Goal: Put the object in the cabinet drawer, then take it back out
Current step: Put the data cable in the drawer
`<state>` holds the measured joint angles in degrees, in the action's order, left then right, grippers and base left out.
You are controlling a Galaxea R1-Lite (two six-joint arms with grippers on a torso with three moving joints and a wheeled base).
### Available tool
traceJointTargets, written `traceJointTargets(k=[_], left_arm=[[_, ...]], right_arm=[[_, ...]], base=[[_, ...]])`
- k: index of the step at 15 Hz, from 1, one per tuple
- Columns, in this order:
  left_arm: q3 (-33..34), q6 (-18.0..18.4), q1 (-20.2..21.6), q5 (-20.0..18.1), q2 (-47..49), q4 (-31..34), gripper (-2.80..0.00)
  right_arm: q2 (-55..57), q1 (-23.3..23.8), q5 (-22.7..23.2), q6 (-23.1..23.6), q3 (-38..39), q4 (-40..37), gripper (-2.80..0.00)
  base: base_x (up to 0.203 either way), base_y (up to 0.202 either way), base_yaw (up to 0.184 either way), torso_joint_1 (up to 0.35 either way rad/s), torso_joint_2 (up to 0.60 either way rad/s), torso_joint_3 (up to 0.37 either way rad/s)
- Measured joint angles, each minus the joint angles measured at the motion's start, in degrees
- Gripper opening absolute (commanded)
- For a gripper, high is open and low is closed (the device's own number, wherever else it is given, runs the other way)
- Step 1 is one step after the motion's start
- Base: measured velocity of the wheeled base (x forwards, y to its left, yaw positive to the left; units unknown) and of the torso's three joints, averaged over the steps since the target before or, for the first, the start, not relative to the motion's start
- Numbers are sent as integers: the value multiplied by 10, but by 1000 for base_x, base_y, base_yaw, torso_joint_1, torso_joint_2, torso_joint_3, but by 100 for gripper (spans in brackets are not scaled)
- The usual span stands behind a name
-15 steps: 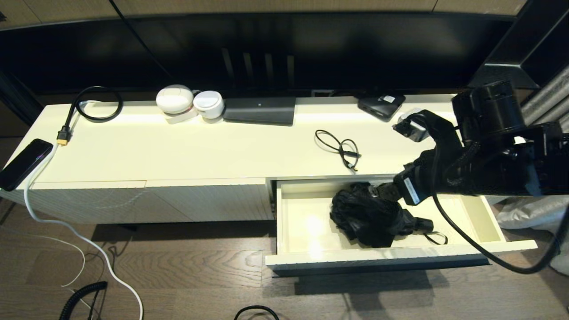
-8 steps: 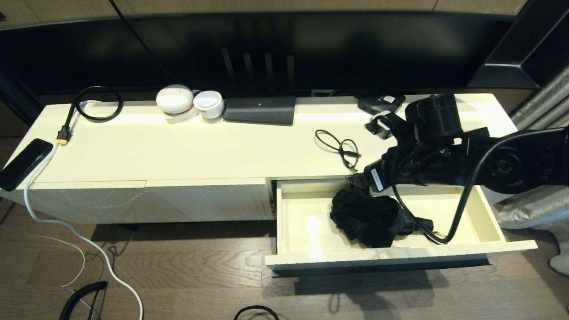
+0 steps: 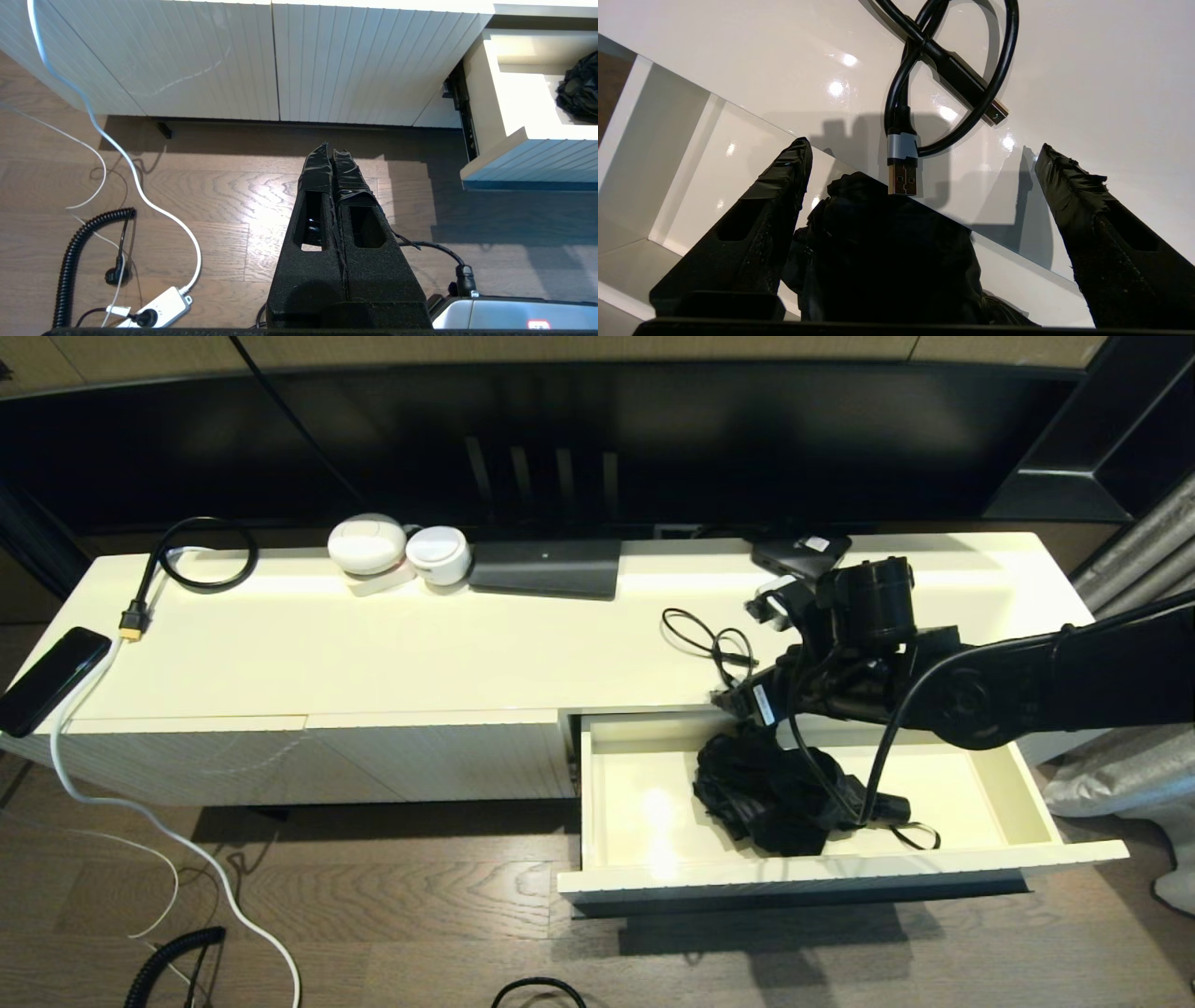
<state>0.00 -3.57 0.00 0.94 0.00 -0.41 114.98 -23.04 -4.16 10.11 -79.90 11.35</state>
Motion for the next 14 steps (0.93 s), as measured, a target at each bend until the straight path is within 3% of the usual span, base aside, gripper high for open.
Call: traceJointTargets(k=[14], left_arm=[[0, 0, 0, 0, 0, 0, -280]], right_arm=[[37, -1, -1, 7, -19, 39, 0]], base=[[0, 0, 0, 0, 0, 0]])
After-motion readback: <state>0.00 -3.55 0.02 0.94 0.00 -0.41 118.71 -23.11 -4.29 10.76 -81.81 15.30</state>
